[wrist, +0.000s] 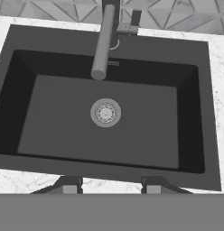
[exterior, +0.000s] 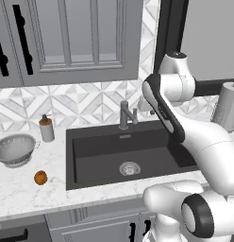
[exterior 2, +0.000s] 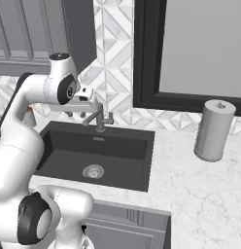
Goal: Put the colander in the sink, put the peach in the colander, and turn on the sink faucet and pour water over the colander.
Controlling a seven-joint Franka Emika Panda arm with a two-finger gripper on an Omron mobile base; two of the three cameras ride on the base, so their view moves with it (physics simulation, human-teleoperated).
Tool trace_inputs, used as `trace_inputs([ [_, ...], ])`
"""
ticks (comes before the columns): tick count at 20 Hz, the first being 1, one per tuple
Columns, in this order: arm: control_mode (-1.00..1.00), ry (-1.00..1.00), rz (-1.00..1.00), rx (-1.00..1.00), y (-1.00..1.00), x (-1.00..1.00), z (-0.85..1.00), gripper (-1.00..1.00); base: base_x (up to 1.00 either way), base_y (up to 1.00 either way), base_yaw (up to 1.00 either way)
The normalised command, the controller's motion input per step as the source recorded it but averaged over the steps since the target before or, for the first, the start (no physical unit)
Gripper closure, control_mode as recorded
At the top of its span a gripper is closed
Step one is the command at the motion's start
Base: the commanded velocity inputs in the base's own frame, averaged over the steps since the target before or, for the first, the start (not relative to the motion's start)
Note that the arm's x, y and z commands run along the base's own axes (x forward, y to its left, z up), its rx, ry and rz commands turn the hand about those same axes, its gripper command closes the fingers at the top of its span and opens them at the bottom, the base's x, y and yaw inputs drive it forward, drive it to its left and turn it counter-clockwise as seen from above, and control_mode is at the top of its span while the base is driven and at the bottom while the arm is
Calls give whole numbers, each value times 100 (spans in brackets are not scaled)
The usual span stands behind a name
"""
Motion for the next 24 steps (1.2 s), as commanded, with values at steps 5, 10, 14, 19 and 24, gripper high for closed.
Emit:
trace_inputs([
  [5,-100,0,0,0,0,-6,0,-100,0,0,0],
  [10,-100,0,0,-8,49,-46,-19,-100,0,0,0],
  [14,-100,0,0,-15,97,-54,-24,-100,0,0,0],
  [19,-100,0,-1,-6,100,-31,-13,-100,0,0,0],
  [24,-100,-2,-4,6,93,-2,0,-100,0,0,0],
])
